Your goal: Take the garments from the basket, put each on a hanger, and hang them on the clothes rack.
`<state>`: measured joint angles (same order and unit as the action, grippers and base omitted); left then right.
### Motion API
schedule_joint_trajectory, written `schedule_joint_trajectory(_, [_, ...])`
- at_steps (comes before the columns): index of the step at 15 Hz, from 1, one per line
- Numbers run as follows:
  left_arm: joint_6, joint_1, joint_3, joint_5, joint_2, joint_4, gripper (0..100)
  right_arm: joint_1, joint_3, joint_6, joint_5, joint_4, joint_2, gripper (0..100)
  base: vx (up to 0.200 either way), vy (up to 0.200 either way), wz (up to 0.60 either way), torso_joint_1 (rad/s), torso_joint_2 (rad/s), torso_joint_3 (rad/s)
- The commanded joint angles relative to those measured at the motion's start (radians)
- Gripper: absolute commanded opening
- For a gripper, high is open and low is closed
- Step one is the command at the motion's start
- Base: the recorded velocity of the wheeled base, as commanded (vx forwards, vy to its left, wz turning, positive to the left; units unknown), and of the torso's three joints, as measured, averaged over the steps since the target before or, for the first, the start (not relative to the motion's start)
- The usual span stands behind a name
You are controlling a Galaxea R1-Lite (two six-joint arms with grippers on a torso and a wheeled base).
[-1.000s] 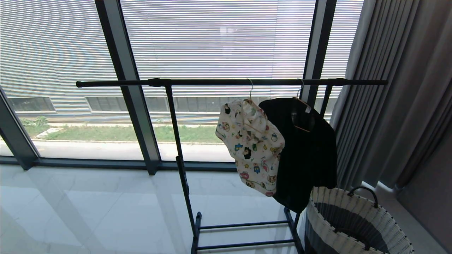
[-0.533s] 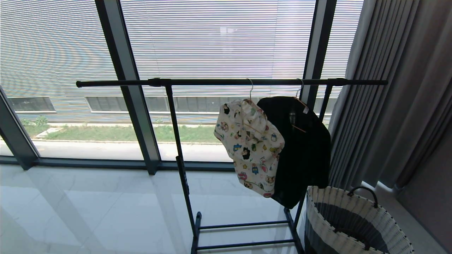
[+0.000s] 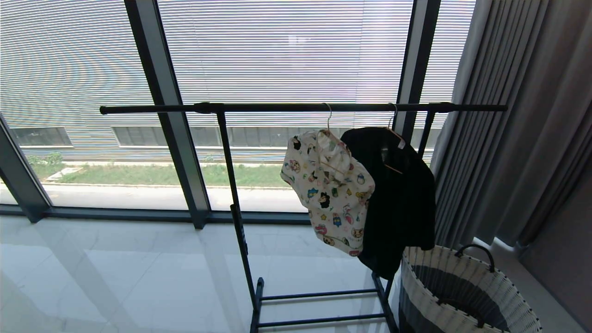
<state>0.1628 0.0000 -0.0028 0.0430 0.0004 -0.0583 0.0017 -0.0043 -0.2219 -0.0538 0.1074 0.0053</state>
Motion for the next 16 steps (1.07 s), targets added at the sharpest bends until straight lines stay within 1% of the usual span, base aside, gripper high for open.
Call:
schedule_joint_trajectory(1, [0.000, 0.000, 0.001, 0.000, 0.000, 0.000, 100, 0.000, 0.004, 0.024, 0.012, -0.003, -0.005, 100, 0.000, 0.000, 0.00, 0.000, 0.00, 0.000])
schedule_joint_trajectory(3, [0.000, 0.000, 0.001, 0.000, 0.000, 0.000, 100, 0.000, 0.004, 0.042, 0.011, -0.011, -0.005, 100, 0.000, 0.000, 0.00, 0.000, 0.00, 0.000])
schedule_joint_trajectory(4, [0.000, 0.000, 0.000, 0.000, 0.000, 0.000, 100, 0.001, 0.004, 0.099, 0.009, -0.018, -0.005, 100, 0.000, 0.000, 0.00, 0.000, 0.00, 0.000])
schedule_joint_trajectory(5, [0.000, 0.000, 0.001, 0.000, 0.000, 0.000, 100, 0.000, 0.004, 0.127, 0.009, -0.029, -0.005, 100, 0.000, 0.000, 0.00, 0.000, 0.00, 0.000])
schedule_joint_trajectory(6, [0.000, 0.000, 0.000, 0.000, 0.000, 0.000, 100, 0.000, 0.004, 0.121, 0.009, -0.031, -0.005, 100, 0.000, 0.000, 0.00, 0.000, 0.00, 0.000])
schedule_joint_trajectory(7, [0.000, 0.000, 0.000, 0.000, 0.000, 0.000, 100, 0.001, 0.004, 0.058, 0.031, -0.025, -0.004, 100, 0.000, 0.000, 0.00, 0.000, 0.00, 0.000])
schedule_joint_trajectory(8, [0.000, 0.000, 0.000, 0.000, 0.000, 0.000, 100, 0.001, 0.004, 0.018, 0.063, -0.025, -0.001, 100, 0.000, 0.000, 0.00, 0.000, 0.00, 0.000])
schedule_joint_trajectory(9, [0.000, 0.000, 0.000, 0.000, 0.000, 0.000, 100, 0.001, 0.004, 0.029, 0.063, -0.025, 0.005, 100, 0.000, 0.000, 0.00, 0.000, 0.00, 0.000])
schedule_joint_trajectory(10, [0.000, 0.000, 0.001, 0.000, 0.000, 0.000, 100, 0.001, 0.004, 0.085, 0.065, -0.026, -0.004, 100, 0.000, 0.000, 0.00, 0.000, 0.00, 0.000])
schedule_joint_trajectory(11, [0.000, 0.000, 0.001, 0.000, 0.000, 0.000, 100, 0.001, 0.004, 0.107, 0.072, -0.031, -0.005, 100, 0.000, 0.000, 0.00, 0.000, 0.00, 0.000])
schedule_joint_trajectory(12, [0.000, 0.000, 0.001, 0.000, 0.000, 0.000, 100, 0.001, 0.004, 0.107, 0.109, -0.038, -0.005, 100, 0.000, 0.000, 0.00, 0.000, 0.00, 0.000])
schedule_joint_trajectory(13, [0.000, 0.000, 0.001, 0.000, 0.000, 0.000, 100, 0.001, 0.004, 0.108, 0.127, -0.057, -0.005, 100, 0.000, 0.000, 0.00, 0.000, 0.00, 0.000])
schedule_joint_trajectory(14, [0.000, 0.000, 0.000, 0.000, 0.000, 0.000, 100, 0.001, 0.004, 0.115, 0.132, -0.088, -0.005, 100, 0.000, 0.000, 0.00, 0.000, 0.00, 0.000])
schedule_joint_trajectory(16, [0.000, 0.000, 0.001, 0.000, 0.000, 0.000, 100, 0.001, 0.004, 0.167, 0.131, -0.094, -0.005, 100, 0.000, 0.000, 0.00, 0.000, 0.00, 0.000])
